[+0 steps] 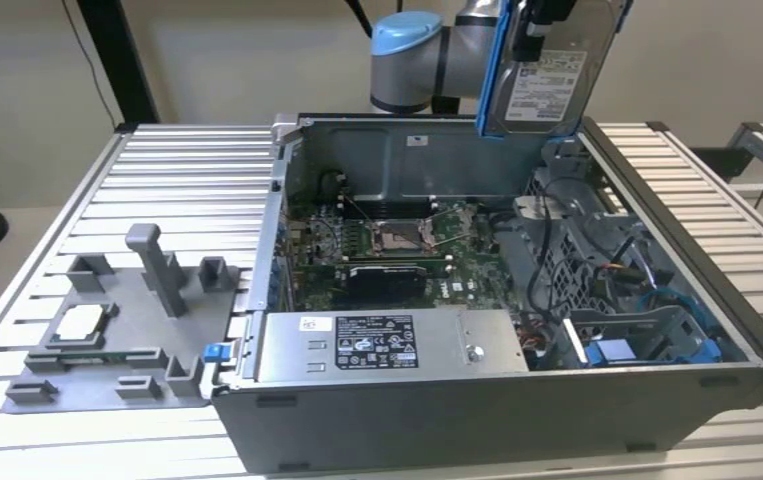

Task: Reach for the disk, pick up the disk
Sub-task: 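Pick up the disk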

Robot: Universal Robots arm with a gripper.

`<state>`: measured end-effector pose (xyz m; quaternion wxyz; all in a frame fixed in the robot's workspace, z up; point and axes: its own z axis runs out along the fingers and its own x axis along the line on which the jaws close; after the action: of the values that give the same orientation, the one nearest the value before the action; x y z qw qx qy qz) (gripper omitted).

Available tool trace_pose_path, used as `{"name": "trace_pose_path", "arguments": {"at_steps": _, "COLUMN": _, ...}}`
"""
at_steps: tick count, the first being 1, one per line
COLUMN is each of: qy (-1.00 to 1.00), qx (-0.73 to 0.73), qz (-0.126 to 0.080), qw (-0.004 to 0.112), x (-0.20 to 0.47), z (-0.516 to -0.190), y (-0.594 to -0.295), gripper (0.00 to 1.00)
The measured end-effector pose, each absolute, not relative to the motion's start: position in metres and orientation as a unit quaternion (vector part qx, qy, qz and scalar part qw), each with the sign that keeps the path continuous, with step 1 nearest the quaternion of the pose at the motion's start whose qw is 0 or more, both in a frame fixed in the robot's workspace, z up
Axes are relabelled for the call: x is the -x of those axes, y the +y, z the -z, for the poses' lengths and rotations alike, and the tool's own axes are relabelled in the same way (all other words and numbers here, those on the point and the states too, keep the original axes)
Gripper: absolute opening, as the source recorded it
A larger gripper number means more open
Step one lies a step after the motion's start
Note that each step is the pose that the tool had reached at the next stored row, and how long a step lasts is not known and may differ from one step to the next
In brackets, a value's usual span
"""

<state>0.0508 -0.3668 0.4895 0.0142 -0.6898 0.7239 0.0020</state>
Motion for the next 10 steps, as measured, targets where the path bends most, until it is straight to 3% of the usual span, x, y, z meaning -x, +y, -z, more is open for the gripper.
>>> {"name": "trace_pose_path", "arguments": {"at_steps": 10, "qy": 0.724, "qx": 0.690, "qz": -0.002, "qw": 0.014, "x": -0.068, "z": -0.489, "y": -0.367, "gripper": 0.00}}
